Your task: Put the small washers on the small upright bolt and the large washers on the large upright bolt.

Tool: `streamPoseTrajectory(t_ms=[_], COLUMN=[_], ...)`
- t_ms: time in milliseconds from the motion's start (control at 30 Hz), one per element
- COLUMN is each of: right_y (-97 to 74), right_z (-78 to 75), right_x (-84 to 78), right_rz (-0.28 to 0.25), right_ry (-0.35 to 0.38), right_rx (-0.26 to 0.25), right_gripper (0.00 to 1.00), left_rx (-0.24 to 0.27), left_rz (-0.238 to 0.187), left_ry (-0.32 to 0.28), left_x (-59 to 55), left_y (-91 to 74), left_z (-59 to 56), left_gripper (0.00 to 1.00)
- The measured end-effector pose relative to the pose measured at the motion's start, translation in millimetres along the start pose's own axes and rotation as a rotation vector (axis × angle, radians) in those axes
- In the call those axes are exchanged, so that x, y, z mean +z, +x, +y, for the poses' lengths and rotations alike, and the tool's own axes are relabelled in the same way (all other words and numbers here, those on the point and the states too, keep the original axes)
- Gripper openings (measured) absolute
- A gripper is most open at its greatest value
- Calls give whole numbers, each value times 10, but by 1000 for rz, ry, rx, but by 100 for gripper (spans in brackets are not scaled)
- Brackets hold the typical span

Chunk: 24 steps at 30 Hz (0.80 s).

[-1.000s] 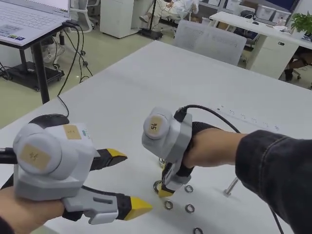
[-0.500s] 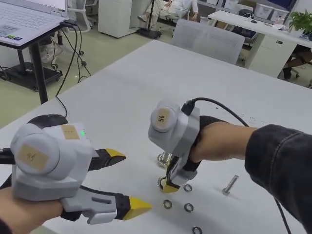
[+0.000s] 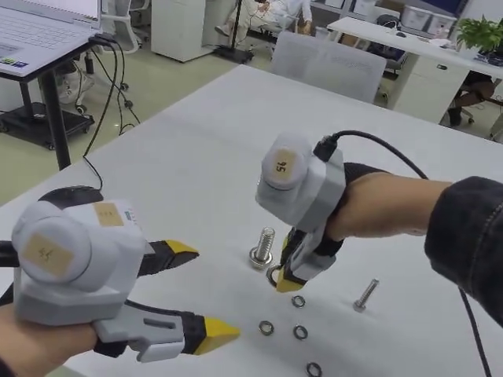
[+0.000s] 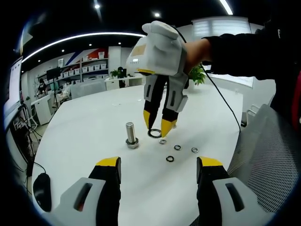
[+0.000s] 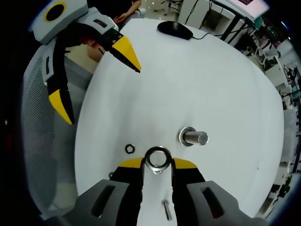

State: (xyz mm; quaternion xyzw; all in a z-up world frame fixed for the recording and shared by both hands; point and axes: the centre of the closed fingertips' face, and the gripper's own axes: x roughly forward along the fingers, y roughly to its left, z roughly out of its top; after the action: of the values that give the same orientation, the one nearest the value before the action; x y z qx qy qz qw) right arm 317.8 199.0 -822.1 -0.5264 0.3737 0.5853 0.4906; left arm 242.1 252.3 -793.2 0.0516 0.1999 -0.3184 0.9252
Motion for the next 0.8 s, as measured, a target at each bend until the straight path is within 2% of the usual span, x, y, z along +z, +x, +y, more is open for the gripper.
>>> streamPoseTrajectory(t_ms=[167,467,800], right_y=[-99,-271,-336], right_z=[-70,-167,-290], right_x=[5,107,223], right_rz=[-10,-42,-50], right_ry=[7,-3,-25], right_rx=[-21,-56,-84], right_gripper=[23,23,23], left_rx=[1,6,24], left_rz=[-1,-7,-10], left_ry=[0,-3,-9], left_x=[2,6,6], left_y=[-5,-24,-45], left_z=[-5,-2,27], left_gripper=[64,65,65])
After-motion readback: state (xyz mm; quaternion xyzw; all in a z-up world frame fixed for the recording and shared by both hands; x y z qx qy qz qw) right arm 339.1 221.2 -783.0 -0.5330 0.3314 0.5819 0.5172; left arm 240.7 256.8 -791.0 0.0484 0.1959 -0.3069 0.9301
